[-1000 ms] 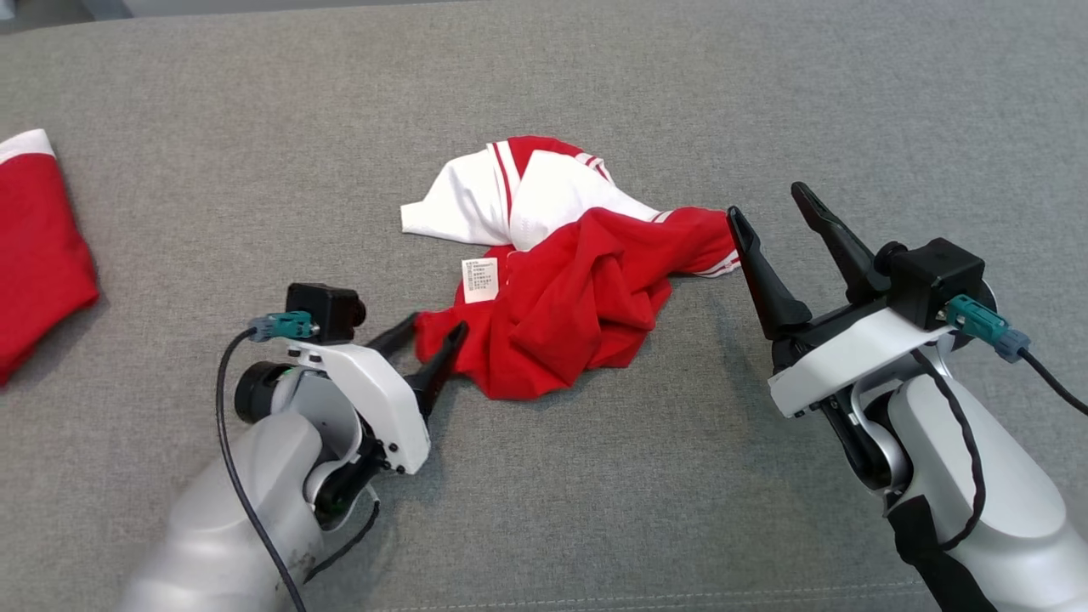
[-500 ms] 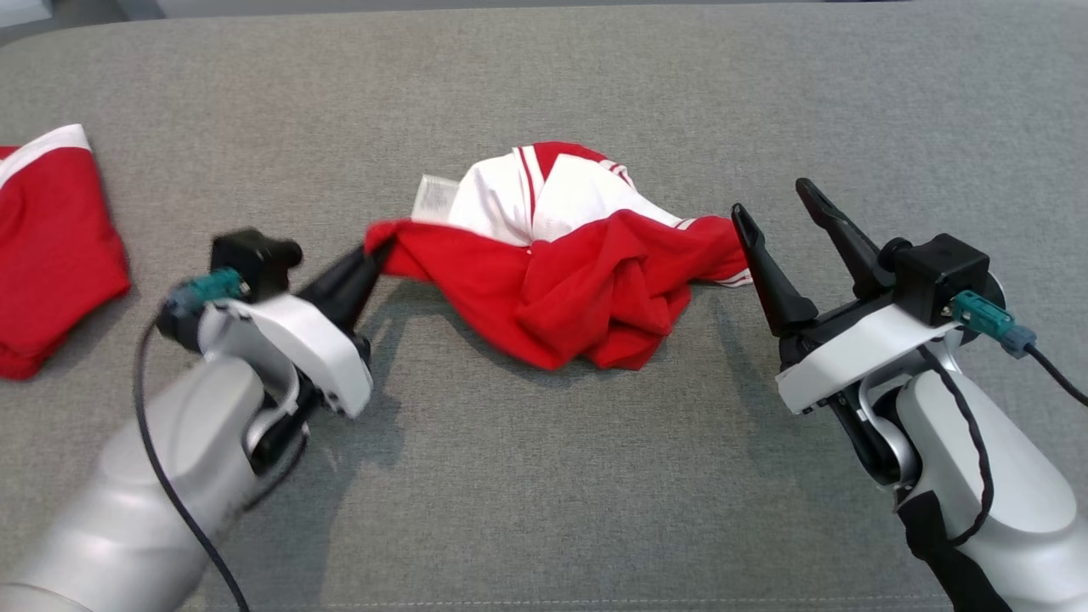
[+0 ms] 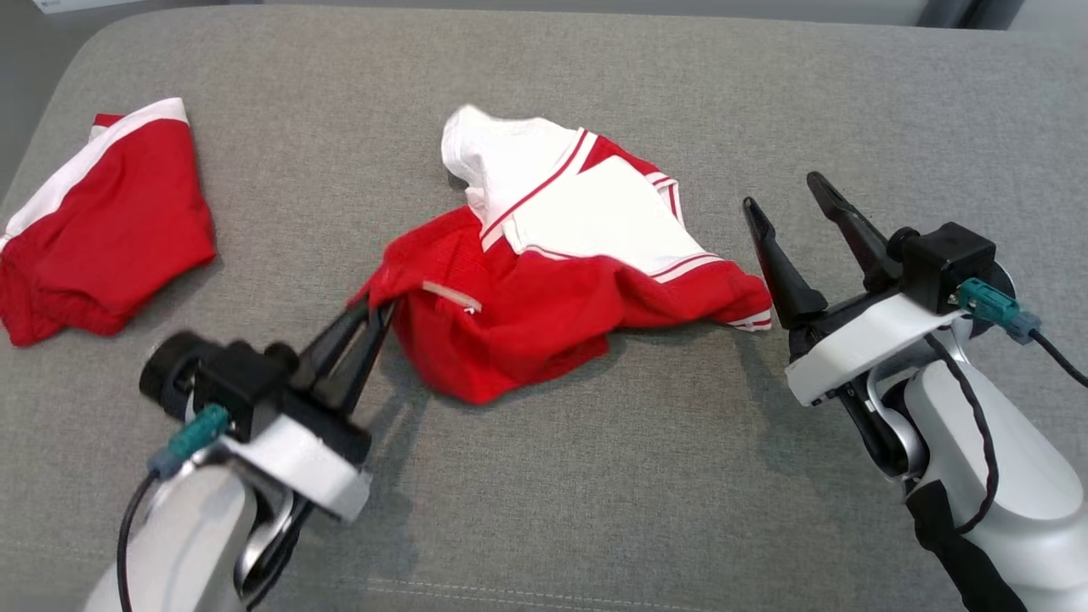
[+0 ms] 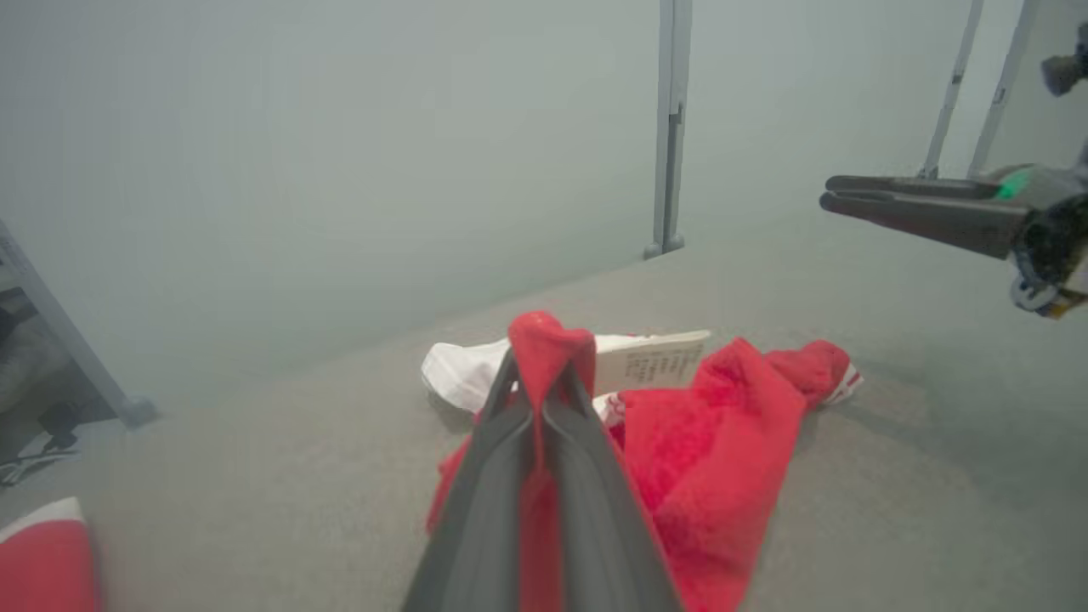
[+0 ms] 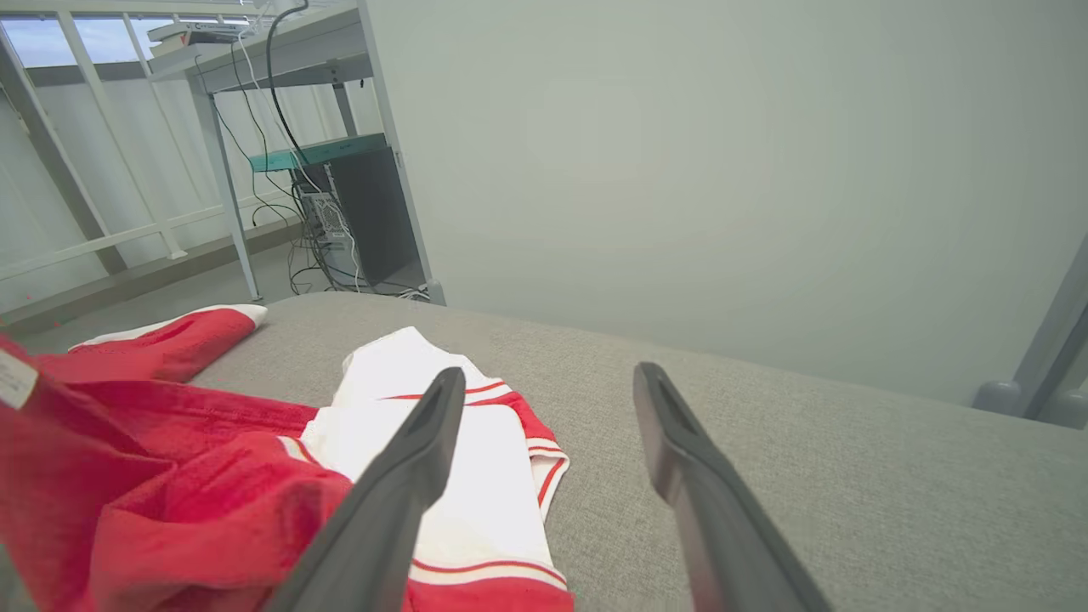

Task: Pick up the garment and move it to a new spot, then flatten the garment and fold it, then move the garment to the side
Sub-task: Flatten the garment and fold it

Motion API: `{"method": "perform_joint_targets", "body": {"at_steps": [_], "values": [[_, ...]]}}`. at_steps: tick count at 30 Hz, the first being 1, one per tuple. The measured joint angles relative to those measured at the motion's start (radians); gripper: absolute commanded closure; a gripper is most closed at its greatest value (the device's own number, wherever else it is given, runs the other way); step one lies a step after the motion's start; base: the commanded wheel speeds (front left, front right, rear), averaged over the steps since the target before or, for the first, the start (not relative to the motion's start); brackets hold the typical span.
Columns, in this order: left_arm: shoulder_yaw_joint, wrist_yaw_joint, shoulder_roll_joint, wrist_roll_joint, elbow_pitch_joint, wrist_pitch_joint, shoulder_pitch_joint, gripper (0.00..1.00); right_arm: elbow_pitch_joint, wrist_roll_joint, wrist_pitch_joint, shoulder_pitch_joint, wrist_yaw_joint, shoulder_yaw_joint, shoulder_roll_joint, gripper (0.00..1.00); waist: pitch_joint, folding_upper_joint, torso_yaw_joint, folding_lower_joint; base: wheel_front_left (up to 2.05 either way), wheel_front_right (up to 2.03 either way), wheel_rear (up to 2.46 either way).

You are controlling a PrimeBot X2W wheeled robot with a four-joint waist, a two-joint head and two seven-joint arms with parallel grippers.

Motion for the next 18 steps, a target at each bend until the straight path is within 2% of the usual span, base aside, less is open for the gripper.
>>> {"method": "perform_joint_targets", "body": {"at_steps": [4,10,18], "values": [[0.025,-0.012,-0.007,0.006,0.067,0.002,0.119,1.0,0.054,0.031,0.0,-0.001,0.0,0.053,-0.021,0.0,0.005,0.0,0.017,0.0,0.0,0.0,0.0],[0.139,-0.02,-0.086,0.011,0.114,0.002,0.141,1.0,0.165,0.107,0.001,-0.016,0.0,0.189,-0.049,0.0,-0.007,0.0,0.056,0.0,0.0,0.0,0.0],[0.191,-0.03,-0.174,0.063,0.113,0.002,0.156,1.0,0.272,0.224,0.026,-0.189,0.0,0.288,-0.092,0.0,-0.005,0.0,0.124,0.0,0.0,0.0,0.0]]}}
